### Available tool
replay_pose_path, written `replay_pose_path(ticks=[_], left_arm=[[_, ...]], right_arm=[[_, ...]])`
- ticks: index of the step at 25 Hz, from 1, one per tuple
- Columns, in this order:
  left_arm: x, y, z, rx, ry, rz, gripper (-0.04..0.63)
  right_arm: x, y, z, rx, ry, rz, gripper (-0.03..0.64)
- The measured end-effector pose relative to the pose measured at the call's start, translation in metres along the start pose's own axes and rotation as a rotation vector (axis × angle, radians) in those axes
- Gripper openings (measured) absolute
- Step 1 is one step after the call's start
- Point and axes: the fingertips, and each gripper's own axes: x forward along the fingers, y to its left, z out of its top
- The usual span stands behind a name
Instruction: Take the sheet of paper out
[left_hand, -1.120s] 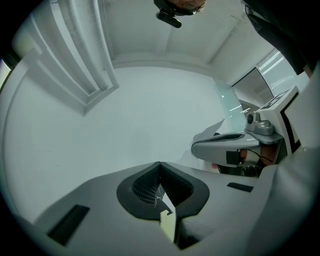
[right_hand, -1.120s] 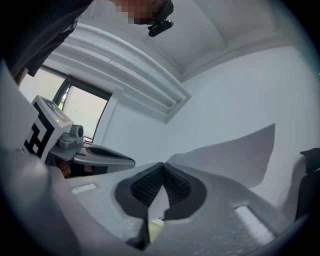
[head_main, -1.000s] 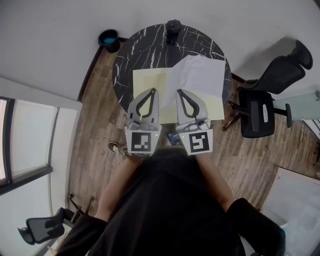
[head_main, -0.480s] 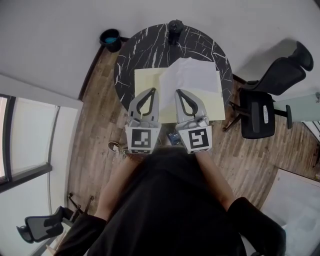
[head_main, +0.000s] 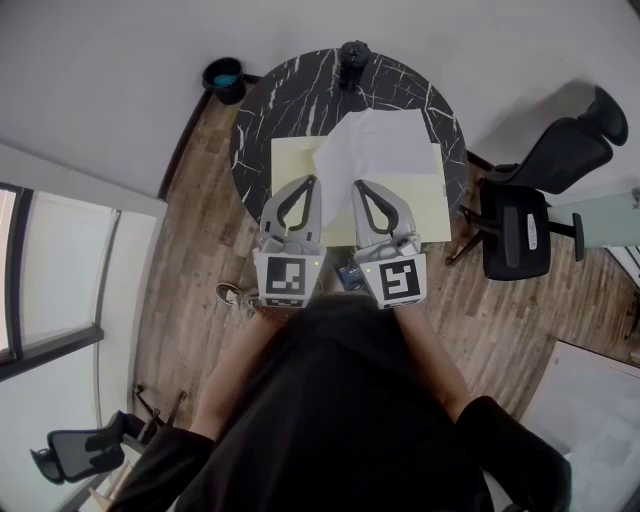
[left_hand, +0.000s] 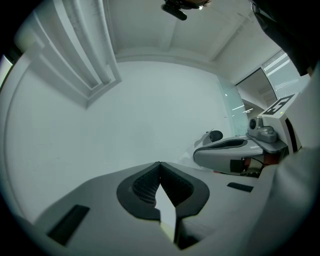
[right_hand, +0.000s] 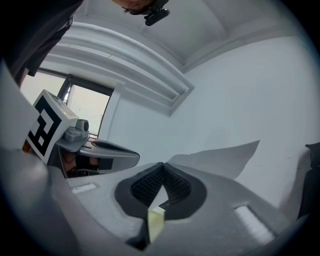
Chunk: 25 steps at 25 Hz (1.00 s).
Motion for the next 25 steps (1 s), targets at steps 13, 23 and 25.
replay_pose_path(ticks=[13,23,25], left_arm=[[-0.0005,-0.0051,-0.0042,-0.009,0.009,-0.003,-0.006],[-0.0030,-0.0066,-0.0048,-0.001,0.016,-0.002,-0.006],[-0.0038,-0.0068,-0.0057,-0.002,0.018,-0.001,-0.006]], right_arm=[[-0.0051,0.0027,0.0009,-0.013,-0.007,0.016,-0.005],[-0.0076,0.0013,0.0046,-0.015,-0.020,0.002,-0.005],[-0.0084,0.0014,0.0042,-0.015,-0.020,0.001,-0.005]])
